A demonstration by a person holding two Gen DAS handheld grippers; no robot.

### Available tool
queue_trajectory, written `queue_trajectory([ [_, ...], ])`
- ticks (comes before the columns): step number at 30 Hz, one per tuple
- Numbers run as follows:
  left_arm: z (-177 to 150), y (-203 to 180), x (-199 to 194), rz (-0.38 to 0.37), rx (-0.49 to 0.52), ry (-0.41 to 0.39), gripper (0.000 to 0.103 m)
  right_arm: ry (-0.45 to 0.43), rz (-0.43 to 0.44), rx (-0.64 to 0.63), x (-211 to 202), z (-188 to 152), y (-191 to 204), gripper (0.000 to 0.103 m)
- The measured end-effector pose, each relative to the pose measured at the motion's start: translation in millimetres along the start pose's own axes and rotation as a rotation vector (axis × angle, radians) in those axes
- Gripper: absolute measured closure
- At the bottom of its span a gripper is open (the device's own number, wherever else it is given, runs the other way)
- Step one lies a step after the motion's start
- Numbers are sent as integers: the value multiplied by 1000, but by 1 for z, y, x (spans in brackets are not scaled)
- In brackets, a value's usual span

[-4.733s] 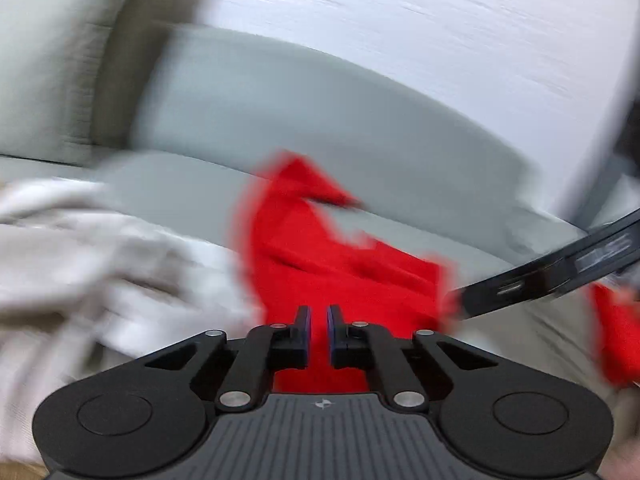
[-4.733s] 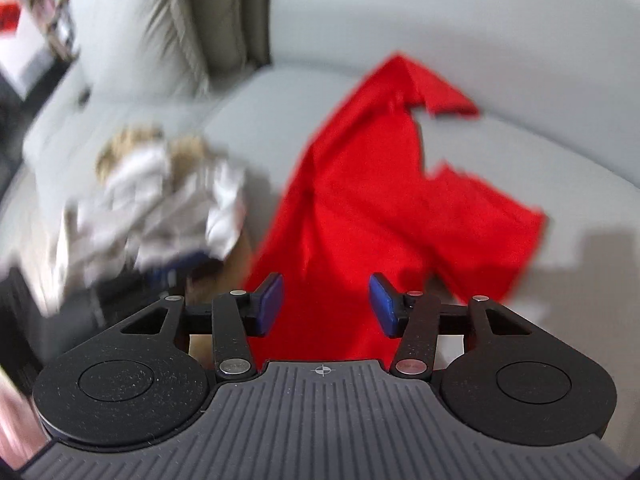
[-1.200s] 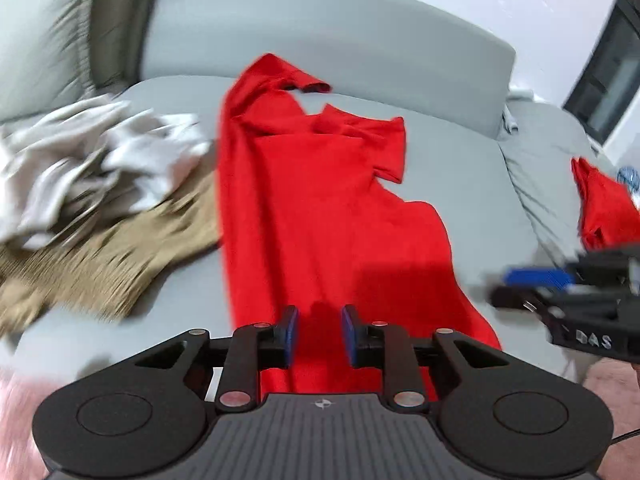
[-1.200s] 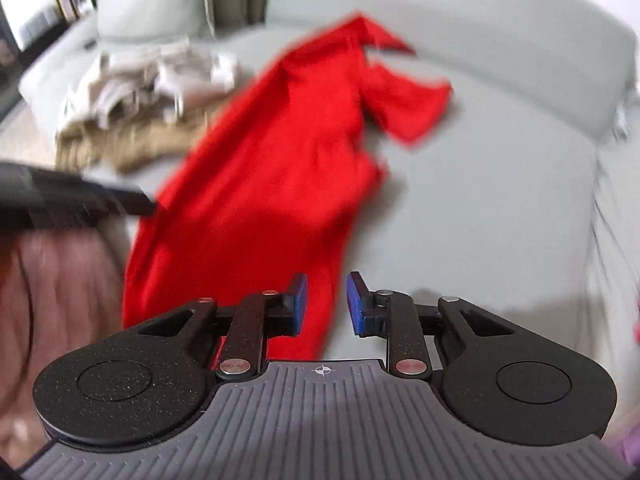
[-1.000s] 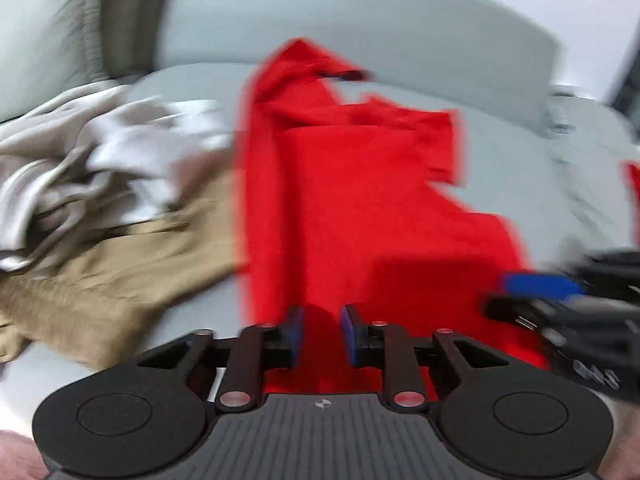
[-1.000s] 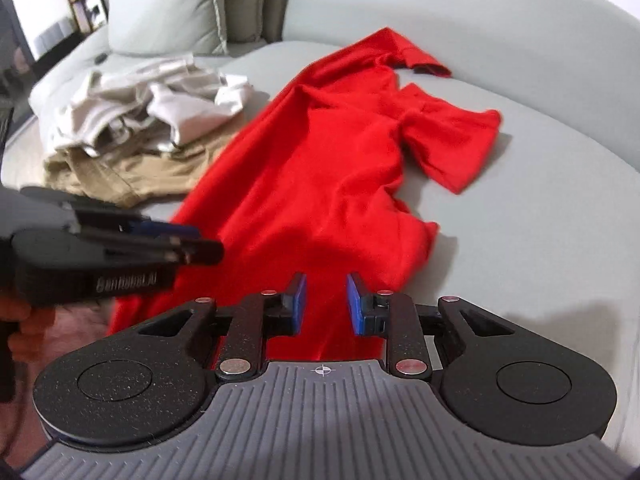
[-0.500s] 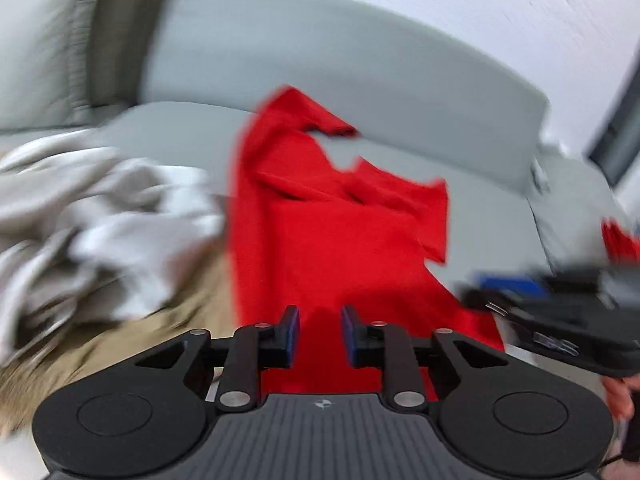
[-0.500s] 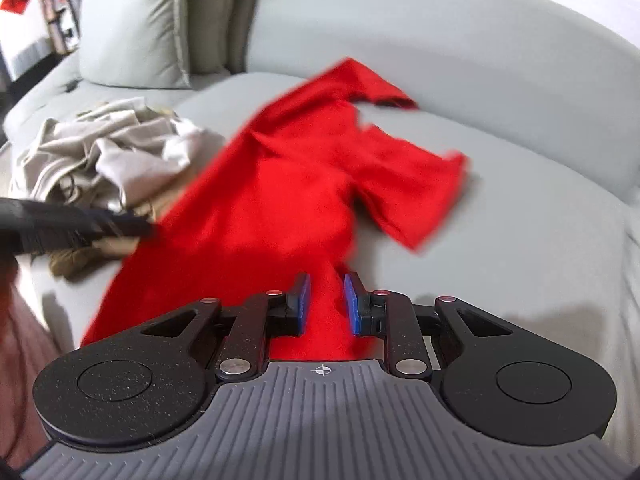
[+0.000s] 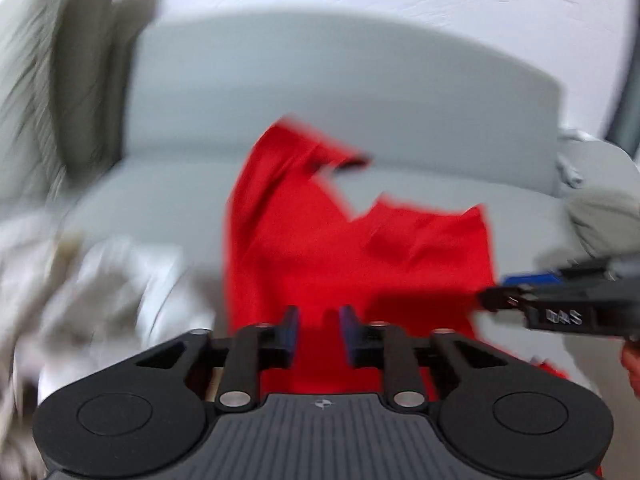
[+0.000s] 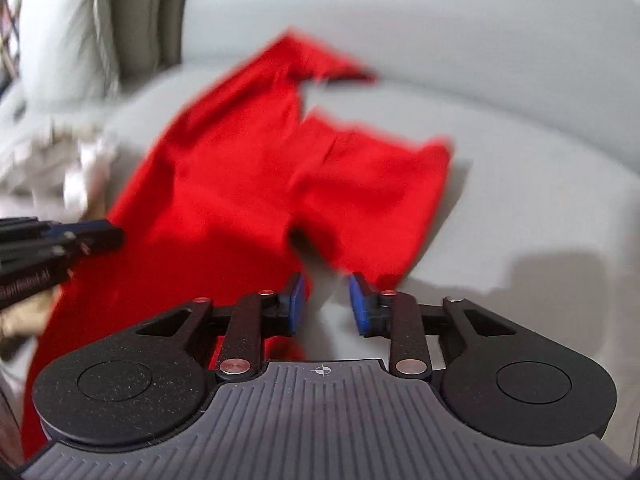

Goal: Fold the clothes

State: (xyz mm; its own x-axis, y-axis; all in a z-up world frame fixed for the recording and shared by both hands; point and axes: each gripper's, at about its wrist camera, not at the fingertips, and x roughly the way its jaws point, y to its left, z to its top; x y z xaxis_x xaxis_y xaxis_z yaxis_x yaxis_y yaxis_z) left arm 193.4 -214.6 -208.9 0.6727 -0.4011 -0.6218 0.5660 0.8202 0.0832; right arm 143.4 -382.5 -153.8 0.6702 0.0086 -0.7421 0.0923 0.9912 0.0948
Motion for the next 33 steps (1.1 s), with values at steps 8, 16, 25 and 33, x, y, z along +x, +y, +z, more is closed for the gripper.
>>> queue_trajectory([
  [8, 33, 6, 53, -21, 17, 5, 67, 15, -14, -61, 47, 41, 0, 51],
  [16, 19, 49, 68, -13, -115, -12, 67, 124, -64, -110, 92, 46, 8, 47],
  [25, 60, 84, 101, 78, -211, -157, 76, -14, -3, -92, 89, 134, 39, 45],
  [33, 60, 116, 117, 90, -375, -99, 74, -41, -136, -186, 187, 194, 56, 47],
])
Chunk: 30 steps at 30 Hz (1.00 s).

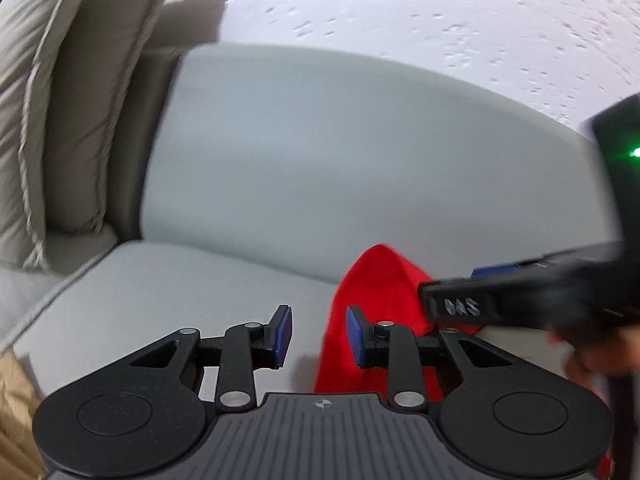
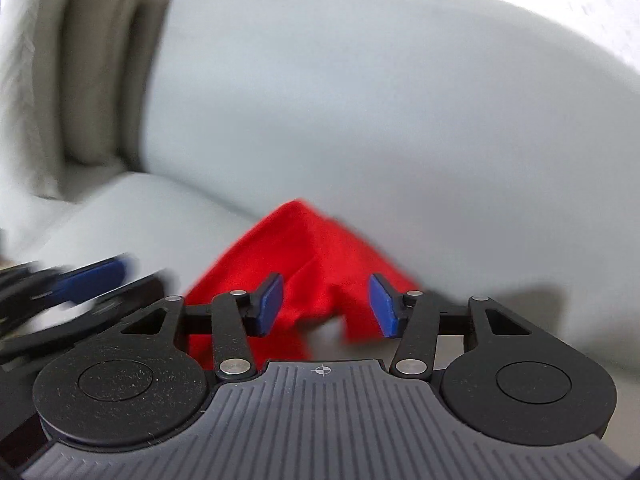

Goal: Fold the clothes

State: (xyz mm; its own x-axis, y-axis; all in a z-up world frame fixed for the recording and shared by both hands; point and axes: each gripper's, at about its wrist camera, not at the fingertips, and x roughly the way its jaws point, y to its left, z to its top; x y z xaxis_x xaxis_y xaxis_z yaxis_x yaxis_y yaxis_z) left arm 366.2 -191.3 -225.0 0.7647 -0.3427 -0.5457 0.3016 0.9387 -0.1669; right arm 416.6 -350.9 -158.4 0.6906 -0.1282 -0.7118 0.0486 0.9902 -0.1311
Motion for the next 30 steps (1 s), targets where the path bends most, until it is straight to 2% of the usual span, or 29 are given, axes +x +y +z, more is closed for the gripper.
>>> queue_trajectory([
  [3, -3, 9, -2, -5, -4, 20, 72, 77, -35, -45, 37, 7, 1, 50],
  [5, -6, 16, -1, -2, -19, 32, 71, 86, -63, -76, 49, 14, 3, 87],
  [7, -10, 24, 0, -10, -45, 53, 71, 69, -90, -102, 52, 21, 5, 92],
  [9, -13, 25, -1, -14, -43, 60, 71, -4, -103, -148, 40, 38, 16, 92],
  [13, -12, 30, -8, -28, -75, 34, 70, -129, -112, -332, 16, 76, 56, 94],
  [15, -11, 33, -9, -15, -92, 22, 69, -123, -117, -441, 21, 96, 82, 93],
  [18, -11, 40, -7, 20, -114, 41, 68, -55, -142, -516, 47, 103, 106, 90],
  [19, -11, 42, -6, 33, -123, 48, 68, -20, -141, -533, 58, 104, 114, 84],
  [20, -11, 44, -5, 46, -133, 56, 68, 19, -129, -536, 68, 104, 120, 69],
  [21, -10, 47, -5, 68, -141, 60, 68, 50, -124, -530, 74, 104, 124, 62],
  [22, -8, 50, -6, 94, -148, 62, 68, 81, -122, -521, 80, 102, 128, 48],
  [23, -7, 52, -7, 110, -150, 63, 68, 83, -127, -526, 79, 100, 129, 39],
  [26, -3, 57, -14, 143, -163, 60, 68, 69, -151, -562, 64, 96, 129, 27],
  [28, 0, 59, -18, 155, -171, 56, 68, 81, -130, -544, 37, 96, 109, 26],
  [30, 6, 50, -29, 111, -151, 33, 68, 87, -92, -481, 8, 97, 88, 26],
])
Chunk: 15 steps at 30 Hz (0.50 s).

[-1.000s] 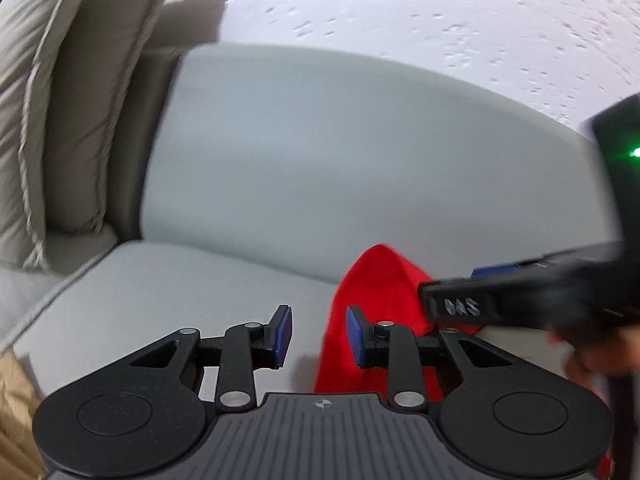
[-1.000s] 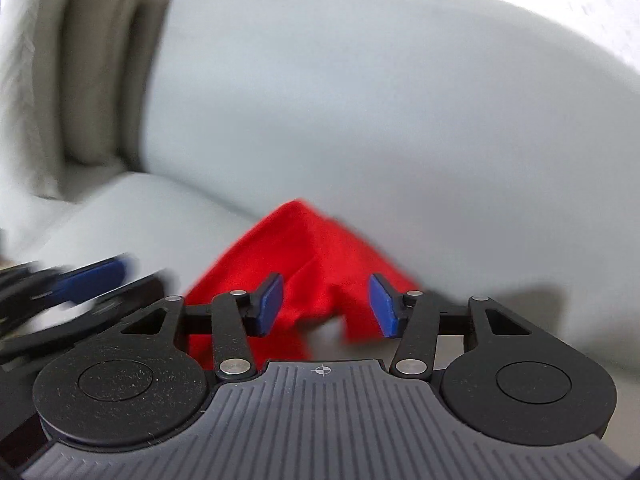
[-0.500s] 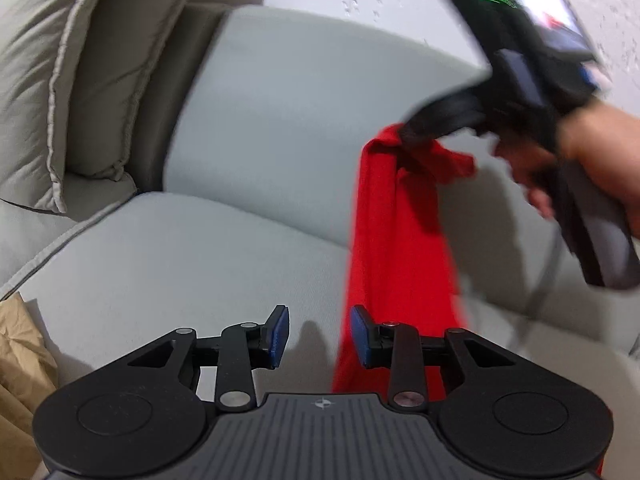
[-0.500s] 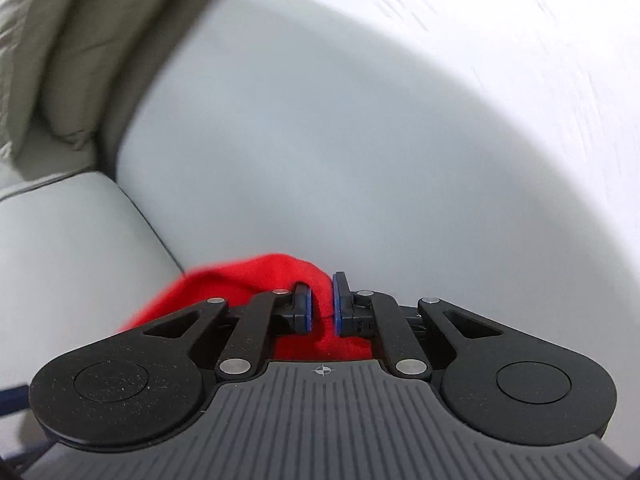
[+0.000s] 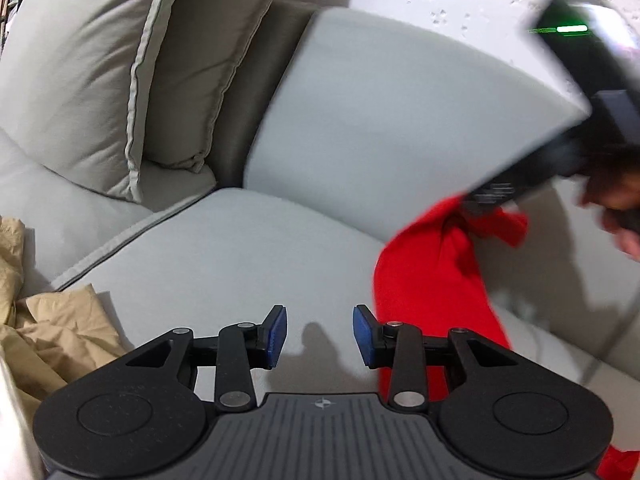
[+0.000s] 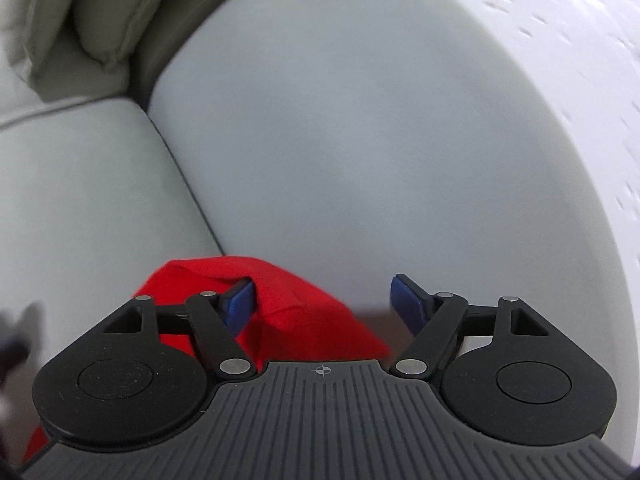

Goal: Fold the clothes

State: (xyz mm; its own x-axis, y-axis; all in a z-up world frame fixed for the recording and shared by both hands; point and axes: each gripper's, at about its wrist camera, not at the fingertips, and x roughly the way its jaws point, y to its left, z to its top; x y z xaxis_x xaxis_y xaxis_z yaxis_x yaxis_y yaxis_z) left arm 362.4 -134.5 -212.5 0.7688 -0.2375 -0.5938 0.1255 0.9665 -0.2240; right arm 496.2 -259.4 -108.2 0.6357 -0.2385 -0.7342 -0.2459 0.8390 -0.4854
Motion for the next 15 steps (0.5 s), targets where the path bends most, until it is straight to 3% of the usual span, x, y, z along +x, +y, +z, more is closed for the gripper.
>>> queue_trajectory([
  [5, 5, -31, -31, -112, 62, -36, 68, 1, 108, 181, -73, -62, -43, 22],
  [9, -11, -48, -57, -92, 129, 2, 68, 28, 126, 282, -107, -119, -51, 22],
  [13, -29, -48, -72, -95, 111, 66, 67, 116, 181, 296, -110, -188, -33, 39],
  [15, -39, -48, -73, -116, 112, 55, 67, 124, 222, 328, -102, -218, -24, 44],
])
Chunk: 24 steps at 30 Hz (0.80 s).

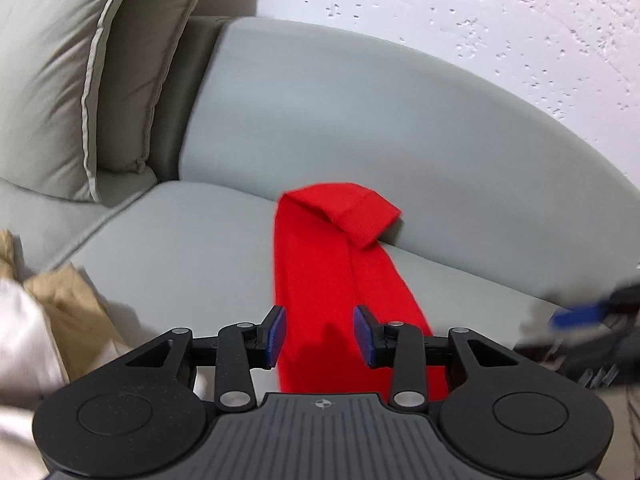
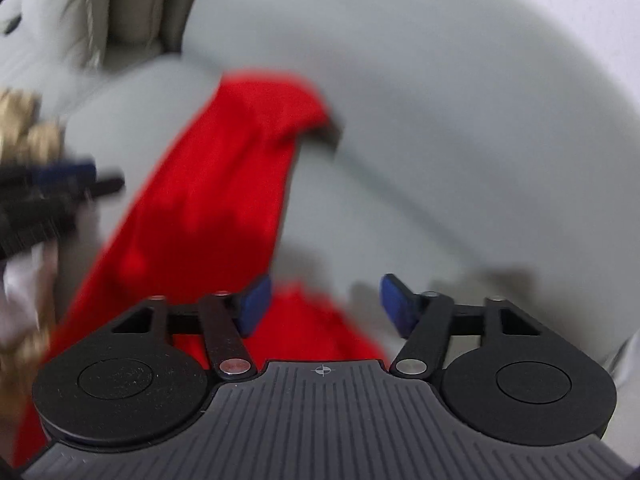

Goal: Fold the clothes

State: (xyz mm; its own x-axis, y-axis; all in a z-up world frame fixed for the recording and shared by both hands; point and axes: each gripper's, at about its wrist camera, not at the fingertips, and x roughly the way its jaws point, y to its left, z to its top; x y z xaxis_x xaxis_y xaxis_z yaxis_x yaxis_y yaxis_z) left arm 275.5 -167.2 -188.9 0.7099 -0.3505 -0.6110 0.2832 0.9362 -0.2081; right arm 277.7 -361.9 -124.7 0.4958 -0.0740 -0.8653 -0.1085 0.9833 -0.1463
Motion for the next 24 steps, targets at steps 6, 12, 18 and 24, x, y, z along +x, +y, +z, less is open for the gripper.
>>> queue_trajectory([
  [6, 8, -1, 18, -16, 4, -28, 67, 13, 60, 61, 41, -39, -2, 42],
  [12, 14, 6, 29, 12, 26, -32, 67, 57, 61, 28, 47, -33, 6, 92],
  [18, 18, 25, 24, 27, -30, -73, 67, -123, 101, 166, -17, 18, -23, 94],
  [24, 19, 44, 24, 12, -79, -131, 66, -363, 131, 304, -38, 131, -22, 94],
])
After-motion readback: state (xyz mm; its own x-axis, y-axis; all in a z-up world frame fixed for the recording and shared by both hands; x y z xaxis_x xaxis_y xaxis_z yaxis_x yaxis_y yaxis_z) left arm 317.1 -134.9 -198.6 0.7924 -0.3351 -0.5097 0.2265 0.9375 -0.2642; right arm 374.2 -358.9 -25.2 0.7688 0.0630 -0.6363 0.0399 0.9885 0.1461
